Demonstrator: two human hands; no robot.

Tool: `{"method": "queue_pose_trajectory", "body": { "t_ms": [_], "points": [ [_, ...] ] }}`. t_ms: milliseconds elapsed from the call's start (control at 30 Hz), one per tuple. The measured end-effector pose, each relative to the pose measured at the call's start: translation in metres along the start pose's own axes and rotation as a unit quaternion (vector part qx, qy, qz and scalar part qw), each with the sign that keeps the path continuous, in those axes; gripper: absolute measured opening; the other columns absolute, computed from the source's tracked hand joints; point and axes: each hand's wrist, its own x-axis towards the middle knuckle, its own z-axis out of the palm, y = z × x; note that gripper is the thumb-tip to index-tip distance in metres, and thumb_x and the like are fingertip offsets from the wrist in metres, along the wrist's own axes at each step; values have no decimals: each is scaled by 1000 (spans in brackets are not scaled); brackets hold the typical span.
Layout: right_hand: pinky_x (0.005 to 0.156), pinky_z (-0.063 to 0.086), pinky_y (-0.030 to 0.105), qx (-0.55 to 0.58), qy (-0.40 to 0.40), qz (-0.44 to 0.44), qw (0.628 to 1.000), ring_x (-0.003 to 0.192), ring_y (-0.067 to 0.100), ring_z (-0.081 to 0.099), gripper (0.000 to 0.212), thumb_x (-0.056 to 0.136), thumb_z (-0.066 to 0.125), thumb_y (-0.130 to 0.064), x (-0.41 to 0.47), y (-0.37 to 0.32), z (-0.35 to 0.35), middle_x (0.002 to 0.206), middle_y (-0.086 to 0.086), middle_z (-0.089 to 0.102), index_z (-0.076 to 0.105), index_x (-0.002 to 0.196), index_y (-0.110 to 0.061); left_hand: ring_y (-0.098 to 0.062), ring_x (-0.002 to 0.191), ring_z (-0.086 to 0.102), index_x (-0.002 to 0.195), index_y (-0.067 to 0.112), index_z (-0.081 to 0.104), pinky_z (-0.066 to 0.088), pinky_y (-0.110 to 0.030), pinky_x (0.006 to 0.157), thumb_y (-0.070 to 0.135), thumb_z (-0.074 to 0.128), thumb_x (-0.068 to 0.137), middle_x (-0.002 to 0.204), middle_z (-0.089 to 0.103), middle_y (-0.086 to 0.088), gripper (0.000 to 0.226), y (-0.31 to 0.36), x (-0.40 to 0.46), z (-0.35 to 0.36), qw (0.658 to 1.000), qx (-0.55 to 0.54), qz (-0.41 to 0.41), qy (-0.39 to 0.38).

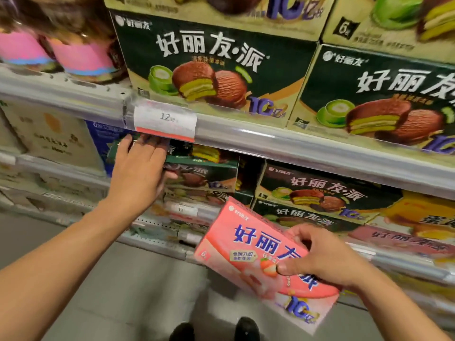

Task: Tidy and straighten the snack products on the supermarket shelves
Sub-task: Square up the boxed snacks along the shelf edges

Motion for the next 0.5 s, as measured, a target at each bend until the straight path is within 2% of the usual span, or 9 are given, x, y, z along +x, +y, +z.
{"method": "queue_pose_trajectory", "body": {
  "t_ms": [67, 133, 233, 300, 367, 433, 500],
  "points": [
    [59, 52, 20, 20, 20, 15, 999, 73, 12, 72, 65, 46, 97, -41, -6, -4, 11, 85, -5, 76, 65, 98, -17, -47, 107, 57, 120, -3, 59, 39, -60, 97, 18, 89, 59, 107, 63, -29, 71, 0, 15, 0, 1000, 1, 21, -3],
    [59, 52, 20, 27, 39, 28, 998, 73, 11, 72, 65, 47, 97, -43, -12, -7, 21, 85, -6, 76, 65, 98, -18, -50, 103, 59, 118, -4, 61, 40, -61, 94, 15, 90, 58, 105, 64, -32, 70, 2, 26, 0, 999, -4, 37, -12],
    [62, 54, 22, 39, 62, 48, 996, 74, 12, 72, 68, 45, 95, -46, -22, -10, 35, 86, -7, 76, 64, 99, -20, -52, 110, 56, 122, -1, 59, 42, -61, 92, 25, 85, 71, 116, 62, -32, 63, 6, 38, -1, 998, -11, 53, -34],
    [67, 58, 29, 51, 69, 61, 994, 76, 15, 73, 68, 46, 96, -43, -28, -12, 44, 87, -4, 76, 64, 100, -18, -49, 114, 53, 124, 2, 55, 45, -56, 90, 30, 76, 81, 122, 58, -29, 55, 9, 43, -1, 996, -20, 69, -57],
    [74, 59, 39, 58, 78, 74, 993, 78, 17, 73, 68, 46, 97, -40, -33, -14, 53, 89, -2, 76, 64, 101, -16, -43, 104, 58, 115, 2, 57, 45, -41, 74, 31, 70, 87, 110, 64, -23, 42, 13, 46, -2, 994, -52, 88, -44],
    [77, 59, 46, 60, 89, 80, 991, 79, 19, 73, 66, 46, 96, -39, -38, -17, 59, 90, -2, 76, 64, 100, -18, -36, 83, 65, 97, 2, 59, 28, -28, 56, 25, 74, 85, 86, 68, -15, 30, 19, 45, -7, 989, -98, 107, -17],
    [78, 58, 48, 60, 95, 86, 990, 79, 18, 73, 65, 47, 96, -40, -42, -19, 62, 91, -2, 76, 63, 99, -20, -27, 60, 67, 80, 1, 60, 15, -21, 53, 11, 88, 70, 66, 66, -5, 31, 23, 43, -11, 986, -115, 123, 5]
  ]
}}
